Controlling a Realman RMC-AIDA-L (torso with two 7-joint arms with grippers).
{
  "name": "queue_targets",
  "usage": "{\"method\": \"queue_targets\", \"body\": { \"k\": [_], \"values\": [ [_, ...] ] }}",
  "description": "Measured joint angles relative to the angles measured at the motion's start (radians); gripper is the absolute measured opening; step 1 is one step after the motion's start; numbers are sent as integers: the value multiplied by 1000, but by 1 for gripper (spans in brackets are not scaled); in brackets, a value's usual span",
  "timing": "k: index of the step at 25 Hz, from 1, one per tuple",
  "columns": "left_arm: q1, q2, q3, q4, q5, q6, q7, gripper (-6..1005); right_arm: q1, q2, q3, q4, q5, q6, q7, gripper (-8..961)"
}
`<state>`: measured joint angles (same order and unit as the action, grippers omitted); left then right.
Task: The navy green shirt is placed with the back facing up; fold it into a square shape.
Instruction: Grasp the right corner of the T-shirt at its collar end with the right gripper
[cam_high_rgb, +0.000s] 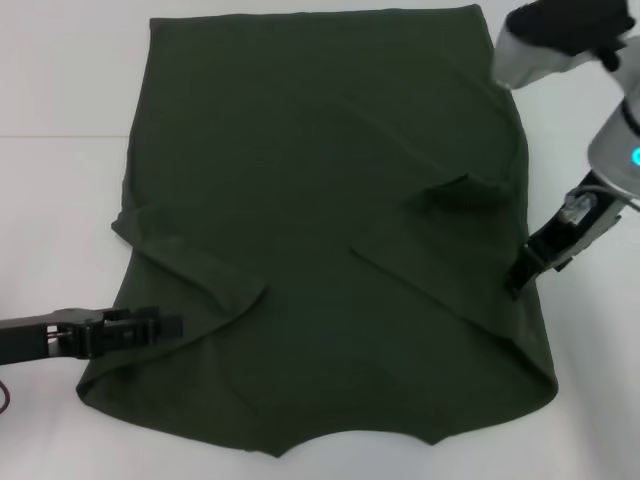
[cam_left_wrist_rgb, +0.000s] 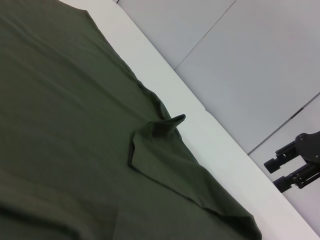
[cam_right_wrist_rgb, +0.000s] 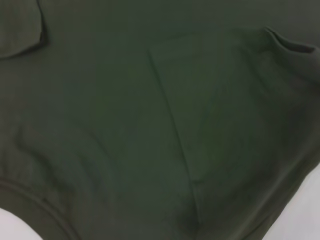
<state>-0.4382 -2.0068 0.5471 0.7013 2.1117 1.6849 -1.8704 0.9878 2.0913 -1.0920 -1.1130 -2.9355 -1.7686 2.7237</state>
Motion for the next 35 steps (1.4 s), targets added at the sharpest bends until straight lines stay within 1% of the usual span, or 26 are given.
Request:
{"method": "queue_targets", "body": {
  "k": [2,8,16,35],
  "values": [
    [5,0,-3,0,0,2,1,697,1,2,-28,15,1,11,17,706],
    [12,-4,-2,-3,1,1,13,696,-5,3,-39,119,7,98,81,701],
    [16,-7,-4,-1,1,-1,23,695,-6,6,-46,218,10,162,115,701],
    [19,-10,4,-5,10,5,54,691,-1,6,-57,344,9,310,147,700]
  ]
}}
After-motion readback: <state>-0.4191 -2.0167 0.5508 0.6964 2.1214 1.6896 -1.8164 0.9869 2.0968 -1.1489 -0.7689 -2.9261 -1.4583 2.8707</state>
